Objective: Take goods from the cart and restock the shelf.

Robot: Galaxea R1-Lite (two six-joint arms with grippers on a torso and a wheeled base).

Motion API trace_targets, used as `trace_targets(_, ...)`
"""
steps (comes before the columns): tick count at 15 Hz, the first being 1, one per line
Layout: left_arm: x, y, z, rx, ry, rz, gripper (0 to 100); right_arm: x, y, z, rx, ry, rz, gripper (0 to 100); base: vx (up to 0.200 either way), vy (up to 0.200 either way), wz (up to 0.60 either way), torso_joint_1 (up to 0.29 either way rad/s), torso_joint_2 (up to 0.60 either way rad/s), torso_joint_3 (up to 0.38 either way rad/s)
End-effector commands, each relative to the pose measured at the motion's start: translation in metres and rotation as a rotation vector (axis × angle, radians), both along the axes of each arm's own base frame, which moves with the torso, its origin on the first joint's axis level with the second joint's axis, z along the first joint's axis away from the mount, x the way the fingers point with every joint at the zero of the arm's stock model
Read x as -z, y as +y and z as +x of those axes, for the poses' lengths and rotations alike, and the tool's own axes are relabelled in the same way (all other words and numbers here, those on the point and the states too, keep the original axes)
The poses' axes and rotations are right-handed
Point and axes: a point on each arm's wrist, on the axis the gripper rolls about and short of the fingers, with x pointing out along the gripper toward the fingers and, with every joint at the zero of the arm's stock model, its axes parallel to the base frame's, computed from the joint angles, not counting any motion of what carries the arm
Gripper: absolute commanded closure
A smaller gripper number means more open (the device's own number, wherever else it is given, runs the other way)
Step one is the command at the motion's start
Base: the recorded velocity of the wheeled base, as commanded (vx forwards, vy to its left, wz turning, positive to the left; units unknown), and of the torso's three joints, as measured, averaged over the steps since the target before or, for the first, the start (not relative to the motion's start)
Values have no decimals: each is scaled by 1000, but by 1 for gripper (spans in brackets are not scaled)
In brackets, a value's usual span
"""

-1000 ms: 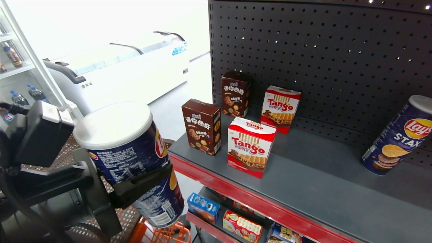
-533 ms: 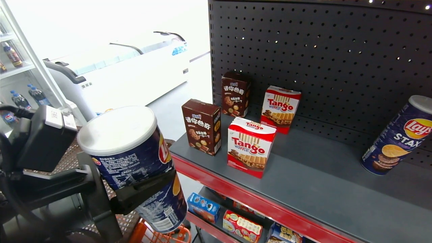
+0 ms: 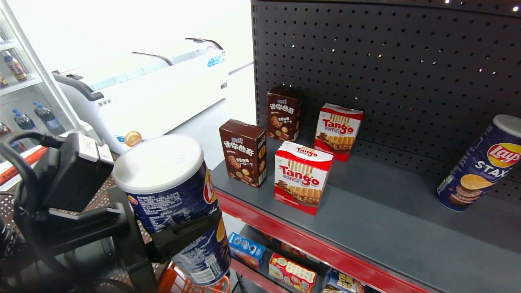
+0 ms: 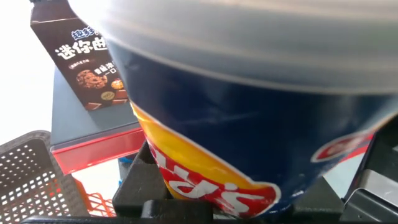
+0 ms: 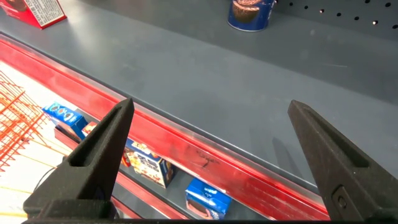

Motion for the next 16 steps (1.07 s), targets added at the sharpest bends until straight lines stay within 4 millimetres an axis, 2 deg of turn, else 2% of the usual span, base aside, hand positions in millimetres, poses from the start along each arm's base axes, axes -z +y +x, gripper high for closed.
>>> trace_targets(1, 1, -1, 1, 1, 4, 3, 100, 0, 0, 0, -1, 0, 1, 0, 0, 0, 0, 0, 0, 0)
trace_targets(7, -1, -6, 7, 31, 6, 0, 100, 0, 0, 0, -1, 0, 1, 0, 0, 0, 0, 0, 0, 0)
trace_targets(11, -16, -22, 28, 41, -17, -17, 100, 0, 0, 0, -1, -2, 1, 0, 0, 0, 0, 0, 0, 0)
trace_targets(15, -14, -28, 35, 55, -29, 12, 100, 0, 0, 0, -1, 0, 1, 0, 0, 0, 0, 0, 0, 0)
trace_targets(16, -14, -28, 35, 56, -29, 12, 100, 0, 0, 0, -1, 0, 1, 0, 0, 0, -600, -7, 12, 2)
